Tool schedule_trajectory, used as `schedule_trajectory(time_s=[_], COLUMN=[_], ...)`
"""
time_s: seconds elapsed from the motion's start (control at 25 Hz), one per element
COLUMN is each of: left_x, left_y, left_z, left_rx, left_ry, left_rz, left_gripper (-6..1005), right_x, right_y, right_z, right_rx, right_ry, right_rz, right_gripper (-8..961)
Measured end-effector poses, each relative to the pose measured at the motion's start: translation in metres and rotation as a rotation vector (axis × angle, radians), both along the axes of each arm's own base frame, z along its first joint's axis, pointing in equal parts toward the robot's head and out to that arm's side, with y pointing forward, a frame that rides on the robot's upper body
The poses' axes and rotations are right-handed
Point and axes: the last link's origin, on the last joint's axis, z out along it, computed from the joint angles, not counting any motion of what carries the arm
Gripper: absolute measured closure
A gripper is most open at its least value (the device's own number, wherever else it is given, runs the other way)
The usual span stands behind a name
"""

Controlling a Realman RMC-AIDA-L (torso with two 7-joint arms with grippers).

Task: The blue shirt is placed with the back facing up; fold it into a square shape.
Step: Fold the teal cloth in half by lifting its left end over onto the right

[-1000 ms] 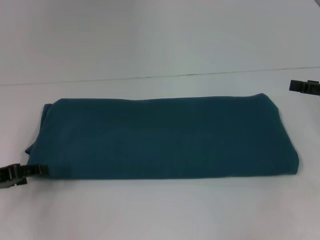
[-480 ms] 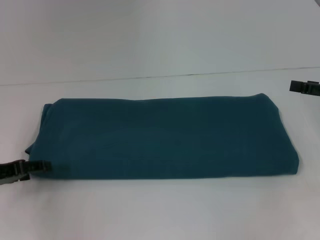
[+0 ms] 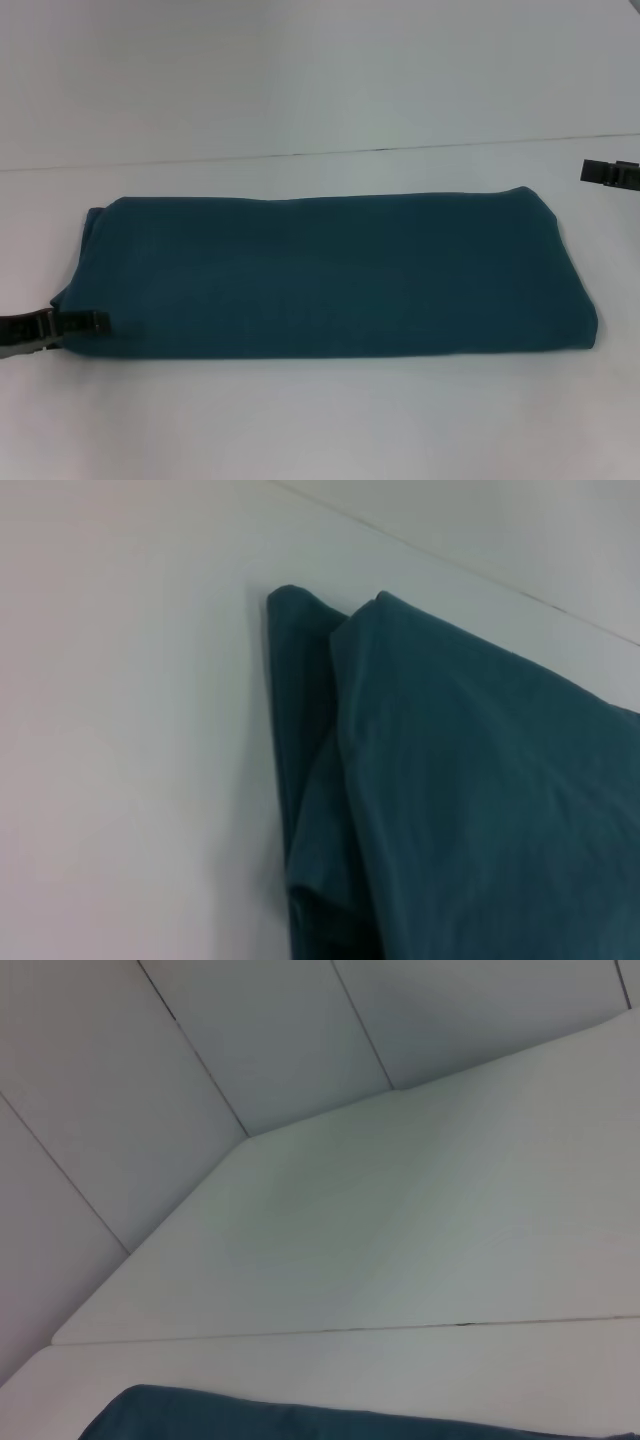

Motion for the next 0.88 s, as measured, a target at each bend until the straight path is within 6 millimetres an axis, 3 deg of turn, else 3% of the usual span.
schedule_trajectory(time_s=[0.28, 0.68, 0.88], left_x=[-0.0011, 0.0002, 0.0005], left_y=[0.0019, 0.0029, 0.0031], left_z=[-0.0004, -0.0020, -0.0023], left_rx=[-0.003, -0.012, -0.014], left_ry=[0.029, 0.050, 0.050], left_rz=[-0.003, -0.019, -0.018], left_gripper=[212, 402, 600], right_x=[0.0000, -0.0007, -0.0009], right_y=[-0.0001, -0.0005, -0.0006], right_z=[0.0000, -0.0014, -0.0017], right_rx=[0.000, -0.004, -0.004], right_ry=[0.001, 0.005, 0.007], right_rz=[0.000, 0.002, 0.003], right_gripper=[53, 53, 53])
